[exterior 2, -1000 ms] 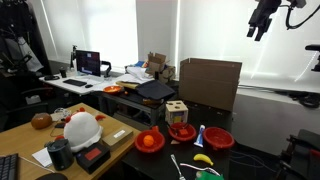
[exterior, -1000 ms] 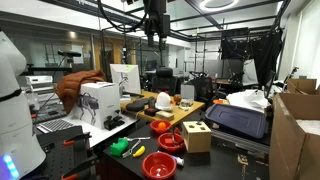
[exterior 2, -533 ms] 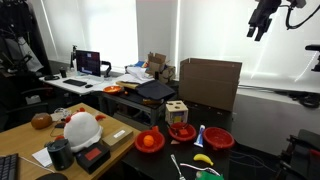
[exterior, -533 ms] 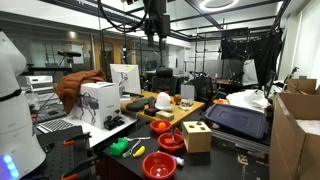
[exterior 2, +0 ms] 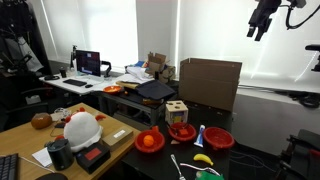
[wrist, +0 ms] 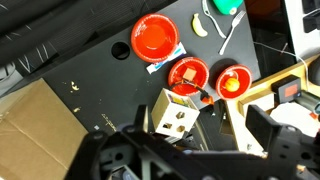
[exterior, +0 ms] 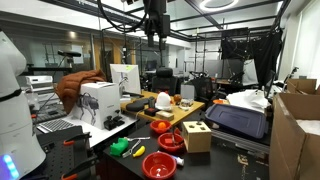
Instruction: Remove the red block from the bowl
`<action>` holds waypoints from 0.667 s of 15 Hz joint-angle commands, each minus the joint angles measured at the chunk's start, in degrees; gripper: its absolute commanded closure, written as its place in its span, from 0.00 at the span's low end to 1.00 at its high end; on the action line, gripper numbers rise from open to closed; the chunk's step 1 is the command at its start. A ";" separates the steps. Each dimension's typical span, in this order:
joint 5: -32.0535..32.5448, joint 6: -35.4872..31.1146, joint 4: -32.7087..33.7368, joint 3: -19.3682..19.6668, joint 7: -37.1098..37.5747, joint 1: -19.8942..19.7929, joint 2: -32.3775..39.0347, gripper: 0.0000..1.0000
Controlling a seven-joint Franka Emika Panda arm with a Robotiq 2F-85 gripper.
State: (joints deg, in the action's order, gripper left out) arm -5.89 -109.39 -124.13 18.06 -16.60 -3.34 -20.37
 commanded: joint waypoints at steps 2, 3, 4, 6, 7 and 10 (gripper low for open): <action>-0.61 0.18 0.14 -1.43 -0.51 -1.71 0.25 0.00; -0.61 0.18 0.14 -1.43 -0.51 -1.71 0.25 0.00; -0.50 0.21 0.43 -1.48 0.13 -1.81 0.95 0.00; -0.82 0.13 0.57 -1.74 0.25 -1.88 2.46 0.00; -0.97 -0.07 0.56 -1.97 0.44 -1.91 3.50 0.00; -1.98 -1.20 0.68 -2.97 0.82 -1.48 7.91 0.00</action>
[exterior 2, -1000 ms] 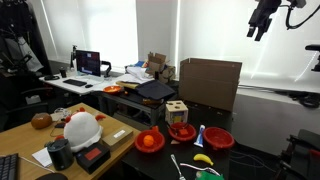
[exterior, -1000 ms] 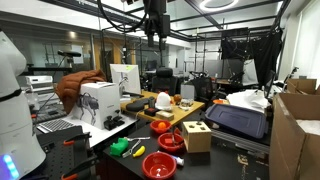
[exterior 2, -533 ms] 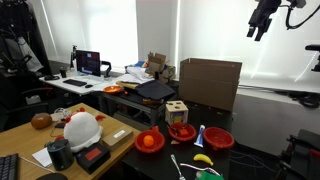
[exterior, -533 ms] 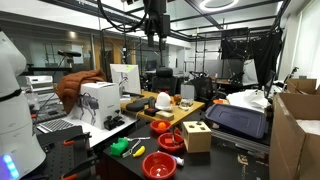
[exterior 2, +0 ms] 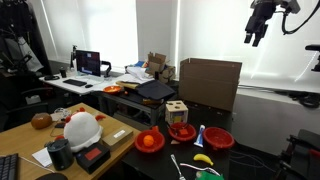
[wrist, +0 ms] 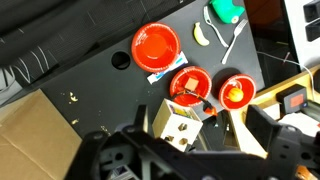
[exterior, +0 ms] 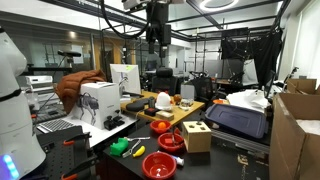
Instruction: Remove the red block from the bowl
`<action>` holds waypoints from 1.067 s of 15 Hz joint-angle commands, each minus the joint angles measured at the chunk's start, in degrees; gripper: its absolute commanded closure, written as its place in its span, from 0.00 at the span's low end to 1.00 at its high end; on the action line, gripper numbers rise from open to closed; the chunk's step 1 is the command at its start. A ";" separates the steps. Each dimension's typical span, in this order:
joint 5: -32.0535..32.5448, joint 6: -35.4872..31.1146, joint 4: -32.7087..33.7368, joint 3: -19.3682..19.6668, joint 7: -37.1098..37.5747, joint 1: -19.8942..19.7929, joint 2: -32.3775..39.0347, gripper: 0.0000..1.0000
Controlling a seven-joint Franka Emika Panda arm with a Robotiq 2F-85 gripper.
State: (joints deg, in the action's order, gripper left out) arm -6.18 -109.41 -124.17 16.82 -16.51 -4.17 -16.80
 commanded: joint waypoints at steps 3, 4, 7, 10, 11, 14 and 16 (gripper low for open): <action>-3.67 -3.48 0.99 -3.41 0.76 -0.32 9.41 0.00; -3.89 -5.61 0.99 -4.33 1.13 -0.22 11.34 0.00; -4.88 -10.04 -0.03 -7.84 3.56 0.64 14.59 0.00; -5.26 -16.19 0.17 -11.44 7.34 1.63 20.07 0.00; -5.61 -17.44 0.51 -12.35 8.24 1.90 21.69 0.00; -3.16 -24.84 1.72 -14.75 13.77 3.24 29.01 0.00; -0.59 -29.12 2.77 -14.89 17.70 3.96 34.10 0.00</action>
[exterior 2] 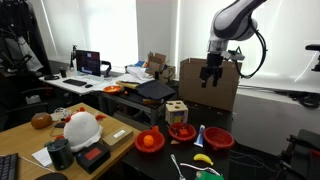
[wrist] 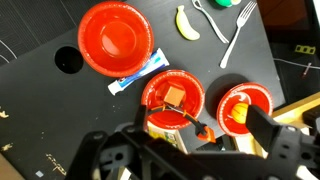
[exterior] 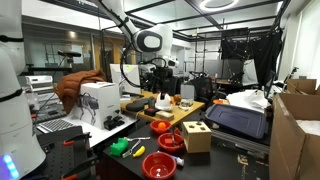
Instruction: Remove the red block from the bowl
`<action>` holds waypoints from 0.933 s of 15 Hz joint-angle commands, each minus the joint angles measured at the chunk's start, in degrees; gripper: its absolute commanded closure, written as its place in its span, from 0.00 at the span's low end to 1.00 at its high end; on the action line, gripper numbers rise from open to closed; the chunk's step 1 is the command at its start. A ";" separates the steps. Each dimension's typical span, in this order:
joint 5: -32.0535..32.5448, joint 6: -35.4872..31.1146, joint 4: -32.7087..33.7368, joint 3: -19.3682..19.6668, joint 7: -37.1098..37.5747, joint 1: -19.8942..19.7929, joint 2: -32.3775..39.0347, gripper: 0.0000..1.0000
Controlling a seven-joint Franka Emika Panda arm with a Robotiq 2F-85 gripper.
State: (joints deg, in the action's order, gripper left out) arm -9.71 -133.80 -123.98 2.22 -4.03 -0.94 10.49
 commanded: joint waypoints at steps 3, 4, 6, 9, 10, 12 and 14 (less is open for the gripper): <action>6.90 -9.76 4.77 0.80 10.87 1.81 14.56 0.00; 7.88 -10.44 6.10 1.29 12.36 2.07 17.23 0.00; 8.06 -10.38 9.14 1.37 12.99 1.91 21.92 0.00; 6.38 -8.86 14.90 -0.02 11.51 0.95 27.63 0.00; 5.71 -8.16 17.00 -0.69 10.91 0.52 29.42 0.00; 4.93 -7.54 20.63 -1.46 10.52 0.15 32.72 0.00; 4.29 -6.94 23.96 -1.90 10.35 -0.26 35.61 0.00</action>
State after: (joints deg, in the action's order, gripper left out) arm -3.91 -143.60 -106.12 1.56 7.09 0.14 41.88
